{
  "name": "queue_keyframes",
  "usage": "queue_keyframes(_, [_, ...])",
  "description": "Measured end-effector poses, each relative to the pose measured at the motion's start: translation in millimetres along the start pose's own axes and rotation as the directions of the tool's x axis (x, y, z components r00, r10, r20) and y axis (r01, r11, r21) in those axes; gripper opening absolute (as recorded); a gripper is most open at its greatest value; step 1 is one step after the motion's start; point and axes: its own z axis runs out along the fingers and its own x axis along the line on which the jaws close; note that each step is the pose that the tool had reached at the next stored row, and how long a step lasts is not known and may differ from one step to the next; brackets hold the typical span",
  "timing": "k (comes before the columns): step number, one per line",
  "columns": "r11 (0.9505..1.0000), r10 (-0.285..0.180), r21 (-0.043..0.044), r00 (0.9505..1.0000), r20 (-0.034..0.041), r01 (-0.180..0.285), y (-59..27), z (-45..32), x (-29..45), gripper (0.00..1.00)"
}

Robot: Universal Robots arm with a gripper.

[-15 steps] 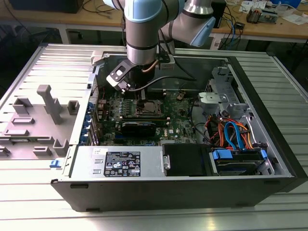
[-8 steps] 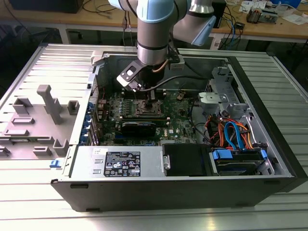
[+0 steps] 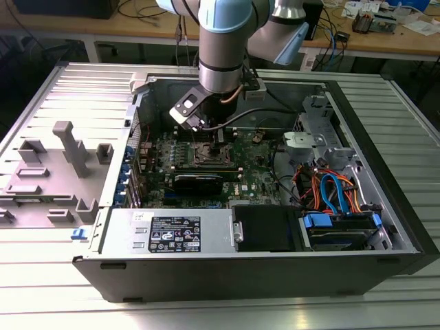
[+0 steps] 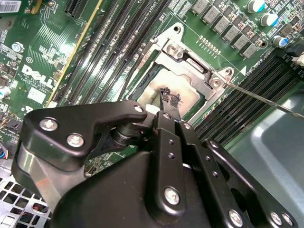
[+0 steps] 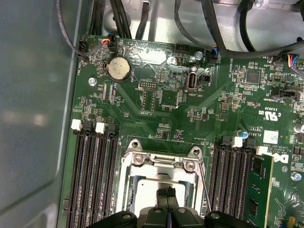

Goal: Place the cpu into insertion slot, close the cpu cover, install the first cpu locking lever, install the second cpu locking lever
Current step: 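Install the first cpu locking lever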

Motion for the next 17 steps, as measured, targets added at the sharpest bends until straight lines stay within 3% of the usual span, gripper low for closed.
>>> queue_keyframes(11, [1.0000, -0.003, 0.0000, 1.0000, 0.0000, 0.003, 0.5, 0.0, -0.1, 0.11])
queue_keyframes(13, [0.9997, -0.024, -0.0002, 0.9997, 0.0000, 0.024, 0.5, 0.0, -0.1, 0.11])
queue_keyframes(15, [0.9957, -0.093, -0.0010, 0.9957, 0.0002, 0.093, 0.4, 0.0, 0.0, 0.11])
queue_keyframes(17, [0.9950, -0.100, -0.0009, 0.9950, 0.0005, 0.100, 0.5, -1.4, -0.1, 0.11])
